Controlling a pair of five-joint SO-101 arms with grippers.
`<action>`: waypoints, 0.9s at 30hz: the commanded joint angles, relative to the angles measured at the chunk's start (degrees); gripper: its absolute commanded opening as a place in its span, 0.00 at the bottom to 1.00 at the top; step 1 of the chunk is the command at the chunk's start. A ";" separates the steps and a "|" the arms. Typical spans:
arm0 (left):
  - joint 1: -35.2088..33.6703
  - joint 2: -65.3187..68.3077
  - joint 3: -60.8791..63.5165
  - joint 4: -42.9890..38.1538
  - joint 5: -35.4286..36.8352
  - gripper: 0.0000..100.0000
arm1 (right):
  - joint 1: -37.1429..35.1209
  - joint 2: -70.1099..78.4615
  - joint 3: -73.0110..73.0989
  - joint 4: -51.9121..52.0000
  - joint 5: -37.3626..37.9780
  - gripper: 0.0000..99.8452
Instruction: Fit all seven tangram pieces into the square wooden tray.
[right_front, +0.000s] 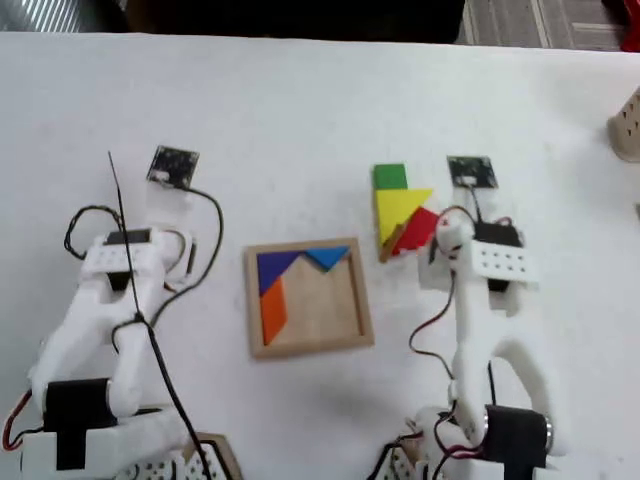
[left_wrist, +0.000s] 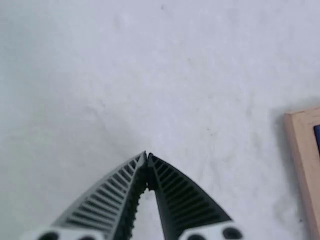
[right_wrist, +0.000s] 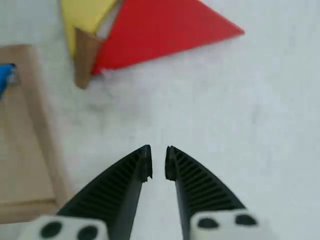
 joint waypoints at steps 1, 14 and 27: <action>-0.40 -0.22 -2.73 -1.14 0.18 0.03 | -6.55 -1.19 -4.31 0.04 -7.56 0.16; -0.40 -0.22 -2.64 -1.14 0.18 0.03 | -10.59 2.86 -2.73 -19.74 -19.87 0.21; -0.40 -0.22 -2.64 -1.14 0.18 0.03 | -10.68 17.10 -7.91 -24.40 -19.60 0.21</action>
